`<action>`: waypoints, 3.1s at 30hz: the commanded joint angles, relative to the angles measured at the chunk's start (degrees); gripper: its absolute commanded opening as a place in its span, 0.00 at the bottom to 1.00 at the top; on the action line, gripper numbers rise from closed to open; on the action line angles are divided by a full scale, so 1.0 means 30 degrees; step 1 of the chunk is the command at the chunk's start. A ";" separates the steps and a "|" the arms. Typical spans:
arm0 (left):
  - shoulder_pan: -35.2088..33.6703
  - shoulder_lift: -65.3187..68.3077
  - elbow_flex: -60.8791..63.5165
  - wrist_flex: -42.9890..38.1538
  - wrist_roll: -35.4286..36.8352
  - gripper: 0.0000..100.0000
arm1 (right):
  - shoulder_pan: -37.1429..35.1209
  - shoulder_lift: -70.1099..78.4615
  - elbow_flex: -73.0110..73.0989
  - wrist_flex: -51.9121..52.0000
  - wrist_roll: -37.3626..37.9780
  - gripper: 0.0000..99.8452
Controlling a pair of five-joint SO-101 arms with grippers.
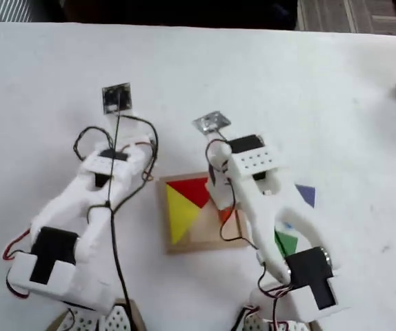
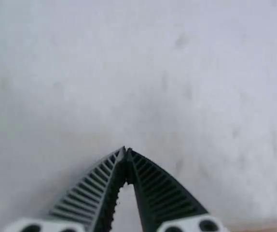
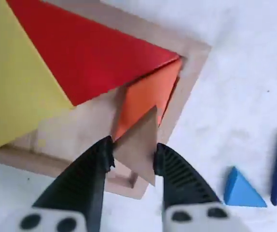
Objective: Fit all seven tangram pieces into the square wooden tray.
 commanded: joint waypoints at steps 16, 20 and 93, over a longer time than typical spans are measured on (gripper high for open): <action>-0.0044 -0.0073 -0.1260 0.0117 0.0059 0.02 | -0.2828 0.0132 0.1612 -0.4322 -0.6857 0.11; -0.0015 -0.0073 -0.1260 0.0117 0.0059 0.02 | -0.2769 0.0132 0.1729 -0.4322 -0.6886 0.21; 1.2791 -0.8190 0.6593 -0.1788 -0.5275 0.02 | 1.1326 0.0103 0.2168 -0.2447 0.1436 0.02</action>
